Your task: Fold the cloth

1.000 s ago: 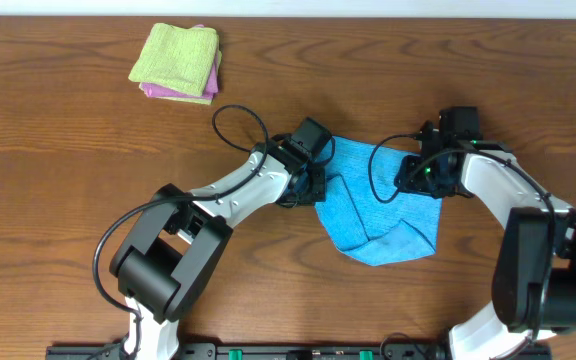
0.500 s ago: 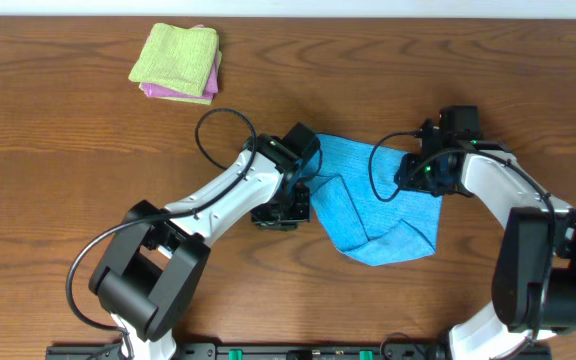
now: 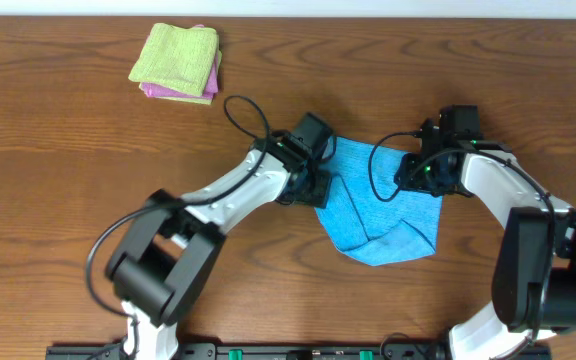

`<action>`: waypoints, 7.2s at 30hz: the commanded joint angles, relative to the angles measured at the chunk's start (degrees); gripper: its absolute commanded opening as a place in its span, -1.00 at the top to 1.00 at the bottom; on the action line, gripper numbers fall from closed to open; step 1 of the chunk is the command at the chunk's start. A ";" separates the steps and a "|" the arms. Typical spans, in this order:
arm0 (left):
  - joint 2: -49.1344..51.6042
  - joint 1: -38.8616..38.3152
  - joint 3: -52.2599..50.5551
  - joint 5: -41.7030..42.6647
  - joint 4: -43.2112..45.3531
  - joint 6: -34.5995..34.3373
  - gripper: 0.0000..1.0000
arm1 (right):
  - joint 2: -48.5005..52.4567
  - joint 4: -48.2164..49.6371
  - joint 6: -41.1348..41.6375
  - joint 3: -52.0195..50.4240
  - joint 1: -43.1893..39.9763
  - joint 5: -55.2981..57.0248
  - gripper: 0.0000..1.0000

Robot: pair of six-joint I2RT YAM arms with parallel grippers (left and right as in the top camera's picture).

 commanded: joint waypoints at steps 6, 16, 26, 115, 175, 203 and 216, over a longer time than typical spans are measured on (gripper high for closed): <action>3.63 -0.11 0.42 2.32 2.95 2.08 -0.03 | 0.63 0.11 -0.59 0.20 0.37 -0.39 0.15; 3.10 0.37 1.03 3.69 -5.29 1.73 0.88 | 0.63 0.02 -0.61 0.20 0.37 -0.39 0.15; 0.22 0.59 1.36 4.66 -17.14 1.42 0.88 | 0.63 2.23 -1.62 0.20 0.42 -0.96 0.61; 0.17 1.55 10.38 18.97 -19.06 1.36 0.34 | 5.55 25.94 3.50 0.17 7.43 21.07 0.17; 12.31 1.07 13.84 6.34 2.54 -9.55 -0.17 | -9.81 -37.29 21.31 -4.68 -2.69 33.29 -0.44; 12.31 3.98 13.84 1.22 0.55 -9.38 -0.08 | -4.04 2.71 -11.96 -4.28 -2.64 -6.12 0.63; 12.31 4.20 13.84 -1.73 2.75 -9.33 -0.30 | 2.97 13.00 -10.84 -4.28 -0.83 -7.89 0.61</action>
